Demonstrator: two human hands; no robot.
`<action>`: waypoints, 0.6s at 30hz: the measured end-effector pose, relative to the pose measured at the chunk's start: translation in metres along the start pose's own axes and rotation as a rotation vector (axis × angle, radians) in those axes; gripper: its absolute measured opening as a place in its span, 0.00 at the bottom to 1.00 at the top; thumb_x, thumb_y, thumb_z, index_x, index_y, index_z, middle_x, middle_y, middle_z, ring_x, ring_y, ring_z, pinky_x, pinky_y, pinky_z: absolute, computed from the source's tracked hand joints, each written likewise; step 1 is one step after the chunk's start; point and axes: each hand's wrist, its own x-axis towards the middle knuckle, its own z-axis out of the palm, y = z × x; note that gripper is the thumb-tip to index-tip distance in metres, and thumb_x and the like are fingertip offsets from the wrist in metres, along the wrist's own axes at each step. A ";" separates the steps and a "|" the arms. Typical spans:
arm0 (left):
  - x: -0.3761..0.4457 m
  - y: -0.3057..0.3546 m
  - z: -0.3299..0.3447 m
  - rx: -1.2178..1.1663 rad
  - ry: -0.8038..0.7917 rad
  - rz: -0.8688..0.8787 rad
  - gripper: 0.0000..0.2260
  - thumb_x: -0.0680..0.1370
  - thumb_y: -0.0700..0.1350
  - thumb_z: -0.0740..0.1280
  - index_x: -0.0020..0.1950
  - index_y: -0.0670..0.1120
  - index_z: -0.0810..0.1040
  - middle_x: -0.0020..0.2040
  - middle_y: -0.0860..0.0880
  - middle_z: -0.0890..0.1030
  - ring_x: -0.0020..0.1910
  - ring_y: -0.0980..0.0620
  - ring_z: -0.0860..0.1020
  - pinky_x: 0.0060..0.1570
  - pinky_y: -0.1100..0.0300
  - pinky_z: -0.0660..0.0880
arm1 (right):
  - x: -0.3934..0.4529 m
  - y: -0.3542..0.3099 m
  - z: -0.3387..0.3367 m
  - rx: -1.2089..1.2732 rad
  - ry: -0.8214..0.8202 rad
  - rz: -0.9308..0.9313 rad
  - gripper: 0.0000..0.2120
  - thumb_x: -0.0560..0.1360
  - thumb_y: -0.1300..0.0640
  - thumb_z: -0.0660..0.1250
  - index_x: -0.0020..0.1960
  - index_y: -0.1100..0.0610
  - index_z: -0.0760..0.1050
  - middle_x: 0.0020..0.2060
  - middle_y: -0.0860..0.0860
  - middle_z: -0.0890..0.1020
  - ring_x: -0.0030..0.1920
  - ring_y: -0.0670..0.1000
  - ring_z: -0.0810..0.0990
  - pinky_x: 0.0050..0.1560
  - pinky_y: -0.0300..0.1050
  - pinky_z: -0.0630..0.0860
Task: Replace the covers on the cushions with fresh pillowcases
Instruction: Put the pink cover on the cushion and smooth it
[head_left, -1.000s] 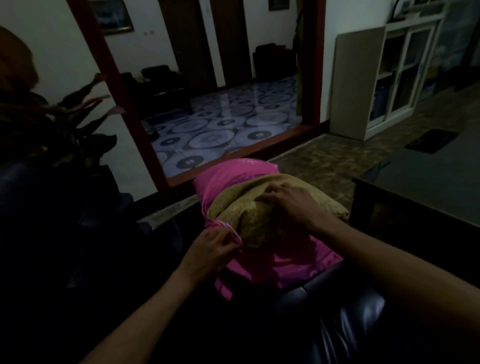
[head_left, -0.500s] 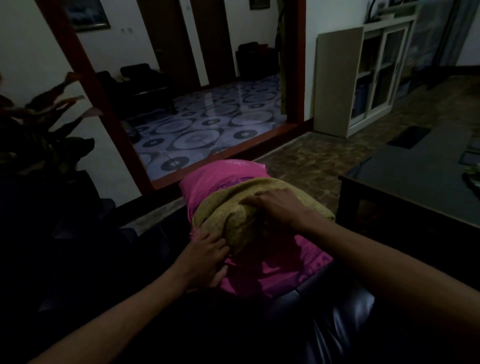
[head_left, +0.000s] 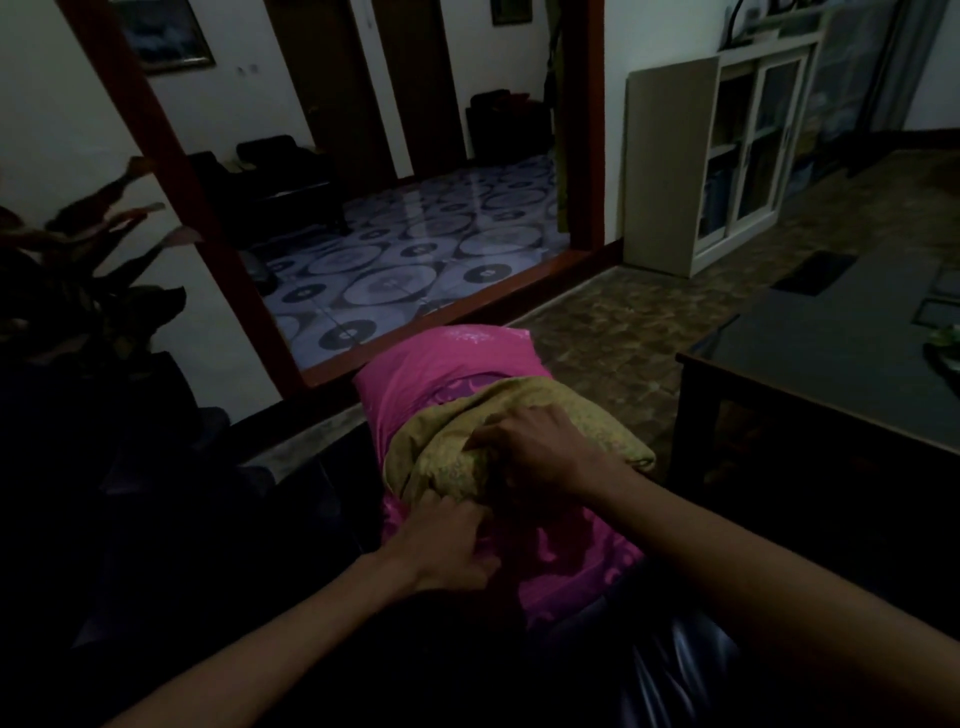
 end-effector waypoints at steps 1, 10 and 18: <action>0.001 0.000 -0.001 -0.109 0.019 0.004 0.15 0.70 0.59 0.64 0.49 0.51 0.78 0.45 0.51 0.82 0.48 0.48 0.79 0.49 0.57 0.69 | 0.001 0.001 0.002 0.038 0.003 -0.014 0.26 0.71 0.53 0.70 0.69 0.41 0.76 0.66 0.47 0.80 0.64 0.55 0.78 0.51 0.50 0.72; 0.006 -0.009 -0.019 -0.363 0.112 -0.006 0.21 0.68 0.63 0.63 0.47 0.49 0.84 0.43 0.55 0.83 0.43 0.61 0.77 0.44 0.71 0.68 | -0.016 0.014 0.019 0.093 -0.155 -0.106 0.19 0.75 0.51 0.70 0.66 0.45 0.79 0.69 0.44 0.77 0.71 0.50 0.71 0.65 0.51 0.63; 0.007 0.037 0.007 -0.014 -0.125 -0.078 0.21 0.77 0.64 0.63 0.60 0.52 0.80 0.57 0.46 0.83 0.58 0.45 0.79 0.55 0.56 0.73 | -0.083 0.062 -0.007 0.040 -0.335 0.393 0.54 0.68 0.41 0.77 0.82 0.39 0.45 0.79 0.59 0.58 0.77 0.65 0.60 0.71 0.64 0.64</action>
